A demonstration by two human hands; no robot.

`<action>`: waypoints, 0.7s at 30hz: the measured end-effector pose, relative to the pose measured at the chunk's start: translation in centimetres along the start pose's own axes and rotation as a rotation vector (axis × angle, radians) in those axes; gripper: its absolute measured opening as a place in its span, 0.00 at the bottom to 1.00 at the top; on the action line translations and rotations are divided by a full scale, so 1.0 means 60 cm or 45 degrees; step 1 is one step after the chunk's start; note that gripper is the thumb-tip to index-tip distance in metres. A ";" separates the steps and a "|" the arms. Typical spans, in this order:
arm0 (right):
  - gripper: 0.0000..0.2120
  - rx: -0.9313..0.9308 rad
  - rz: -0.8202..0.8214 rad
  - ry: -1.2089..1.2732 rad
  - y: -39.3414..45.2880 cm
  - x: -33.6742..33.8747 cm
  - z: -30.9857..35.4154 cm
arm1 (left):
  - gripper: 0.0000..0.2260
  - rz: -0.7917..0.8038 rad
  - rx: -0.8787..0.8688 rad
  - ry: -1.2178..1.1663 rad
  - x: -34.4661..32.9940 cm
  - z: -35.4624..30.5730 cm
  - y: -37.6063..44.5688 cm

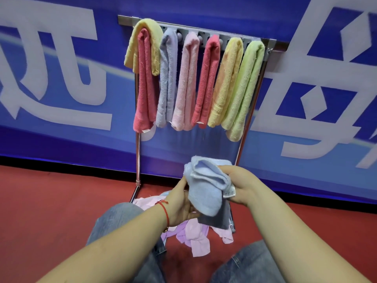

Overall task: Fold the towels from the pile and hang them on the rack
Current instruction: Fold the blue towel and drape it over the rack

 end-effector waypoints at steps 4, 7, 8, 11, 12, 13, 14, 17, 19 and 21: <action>0.19 -0.043 0.112 -0.145 -0.008 -0.003 0.016 | 0.28 0.008 -0.147 -0.307 -0.019 -0.019 -0.024; 0.19 -0.073 0.199 -0.391 -0.024 -0.009 0.018 | 0.39 0.145 -0.070 -0.363 -0.022 -0.030 -0.033; 0.16 -0.088 0.196 -0.494 -0.028 -0.013 0.017 | 0.41 0.203 -0.028 -0.418 -0.023 -0.035 -0.037; 0.07 0.051 0.004 -0.862 -0.024 -0.013 0.023 | 0.40 0.334 0.017 -0.460 -0.025 -0.038 -0.043; 0.12 0.137 -0.097 -0.999 -0.023 -0.011 0.028 | 0.37 0.370 -0.002 -0.459 -0.029 -0.038 -0.045; 0.15 0.232 -0.199 -1.178 -0.026 -0.013 0.035 | 0.33 0.385 -0.026 -0.474 -0.029 -0.040 -0.044; 0.17 0.322 -0.306 -1.374 -0.031 -0.016 0.042 | 0.29 0.397 -0.044 -0.495 -0.030 -0.045 -0.047; 0.21 0.449 -0.513 -1.783 -0.042 -0.012 0.054 | 0.21 0.382 -0.067 -0.478 -0.024 -0.053 -0.048; 0.22 0.449 -0.545 -1.866 -0.042 -0.005 0.057 | 0.17 0.366 -0.079 -0.419 -0.023 -0.056 -0.050; 0.21 0.450 -0.531 -1.876 -0.041 -0.003 0.062 | 0.19 0.379 -0.131 -0.358 -0.022 -0.053 -0.046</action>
Point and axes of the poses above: each hand's wrist, its own y-axis towards the middle knuckle, its own x-axis out of the back of the hand, z = x × y, the point moved 5 cm from there along y, towards the middle knuckle, and after that the axes turned 4 degrees about -y, right-handed, at the moved point
